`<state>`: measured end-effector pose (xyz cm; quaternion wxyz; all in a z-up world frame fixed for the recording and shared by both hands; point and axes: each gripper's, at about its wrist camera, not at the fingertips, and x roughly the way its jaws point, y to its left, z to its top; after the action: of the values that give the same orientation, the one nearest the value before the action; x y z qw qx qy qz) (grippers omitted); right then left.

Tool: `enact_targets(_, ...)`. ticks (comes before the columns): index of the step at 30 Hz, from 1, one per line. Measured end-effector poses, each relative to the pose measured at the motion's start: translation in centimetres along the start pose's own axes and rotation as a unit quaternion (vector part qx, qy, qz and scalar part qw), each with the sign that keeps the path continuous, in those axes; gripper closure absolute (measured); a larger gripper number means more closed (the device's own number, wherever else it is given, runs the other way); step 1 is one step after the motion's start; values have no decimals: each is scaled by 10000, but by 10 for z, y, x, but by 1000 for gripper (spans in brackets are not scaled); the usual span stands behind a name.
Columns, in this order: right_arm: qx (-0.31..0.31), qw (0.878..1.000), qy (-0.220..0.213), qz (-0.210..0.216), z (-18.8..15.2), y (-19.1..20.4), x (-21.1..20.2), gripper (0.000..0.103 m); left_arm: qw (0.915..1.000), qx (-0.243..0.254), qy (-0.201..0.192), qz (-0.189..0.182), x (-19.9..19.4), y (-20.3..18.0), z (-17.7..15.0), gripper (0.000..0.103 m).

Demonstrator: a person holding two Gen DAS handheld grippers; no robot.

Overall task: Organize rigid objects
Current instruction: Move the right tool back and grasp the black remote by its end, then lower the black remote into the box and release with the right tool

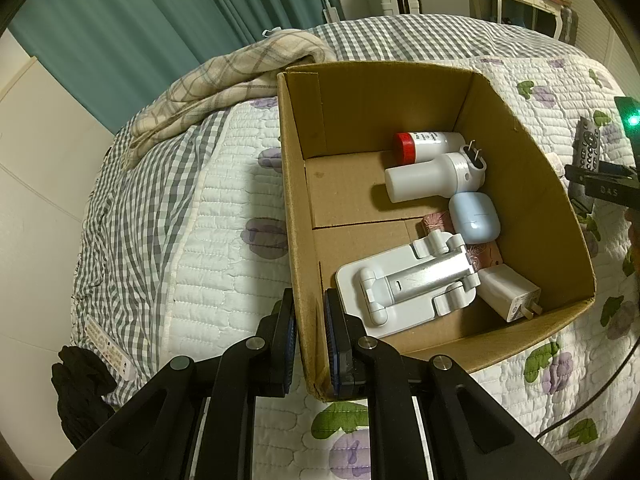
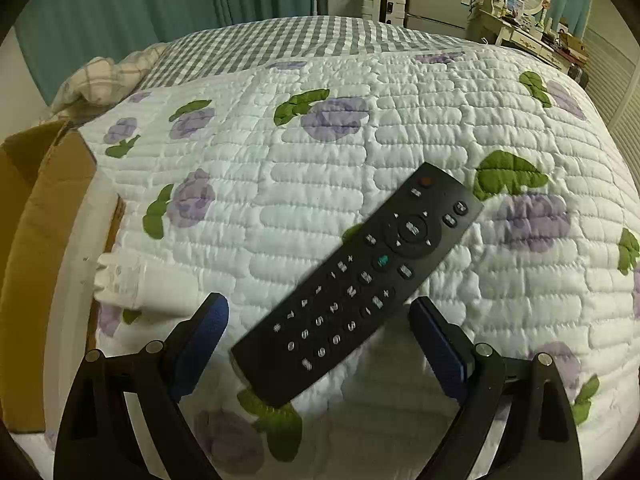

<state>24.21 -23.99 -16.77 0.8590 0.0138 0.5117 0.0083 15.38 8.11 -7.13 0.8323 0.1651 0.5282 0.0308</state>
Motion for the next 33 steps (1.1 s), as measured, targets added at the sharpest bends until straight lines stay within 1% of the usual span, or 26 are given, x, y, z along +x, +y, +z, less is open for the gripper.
enact_targets(1, -17, 10000, -9, -50, 1, 1, 2, 16, 10000, -5, 2, -4, 0, 0, 0, 90)
enact_targets(3, -59, 9999, -3, -143, 3, 2, 5, 31, 10000, -2, 1, 0, 0, 0, 0, 90)
enact_targets(4, -72, 9998, -7, -164, 3, 2, 6, 34, 10000, 0, 0, -1, 0, 0, 0, 90)
enact_targets(5, -72, 9999, -30, -147, 2, 2, 5, 39, 10000, -3, 2, 3, 0, 0, 0, 90)
enact_targets(7, -95, 9999, -55, -69, 2, 2, 4, 43, 10000, -7, 4, 7, 0, 0, 0, 90)
enact_targets(9, -179, 9998, -104, -35, 0, 5, 1, 53, 10000, -4, 3, 8, 0, 0, 0, 90)
enact_targets(11, -296, 9994, -175, 20, -3, 9, -3, 60, 10000, -3, 4, 7, 0, 0, 0, 90)
enact_targets(12, -368, 9990, -254, 47, -4, 12, -7, 68, 10000, -3, 3, 6, 0, 0, 0, 90)
enact_targets(14, -480, 9982, -341, 138, -5, 16, -13, 70, 10000, -6, 4, 7, 0, 0, 0, 90)
enact_targets(17, -683, 9967, -362, 266, -9, 24, -17, 72, 10000, -5, 1, 4, 0, 0, 0, 90)
enact_targets(20, -767, 9954, -452, 367, -12, 28, -26, 73, 10000, -2, 1, 4, 0, 0, 0, 90)
enact_targets(21, -768, 9950, -491, 401, -13, 28, -29, 82, 10000, -1, 2, 3, 0, 0, 0, 90)
enact_targets(22, -776, 9943, -515, 509, -13, 28, -34, 82, 10000, 1, 3, 5, 0, 0, 0, 90)
enact_targets(25, -909, 9929, -570, 523, -14, 31, -47, 83, 10000, 0, 1, 9, 0, 0, 0, 90)
enact_targets(28, -914, 9917, -628, 654, -15, 29, -58, 83, 10000, -1, 5, 5, 0, 0, 0, 90)
enact_targets(31, -950, 9905, -755, 650, -12, 32, -71, 83, 10000, 9, 7, 11, 0, 0, 0, 90)
enact_targets(33, -985, 9879, -924, 761, -7, 35, -89, 83, 10000, 1, 4, 8, 0, 0, 0, 90)
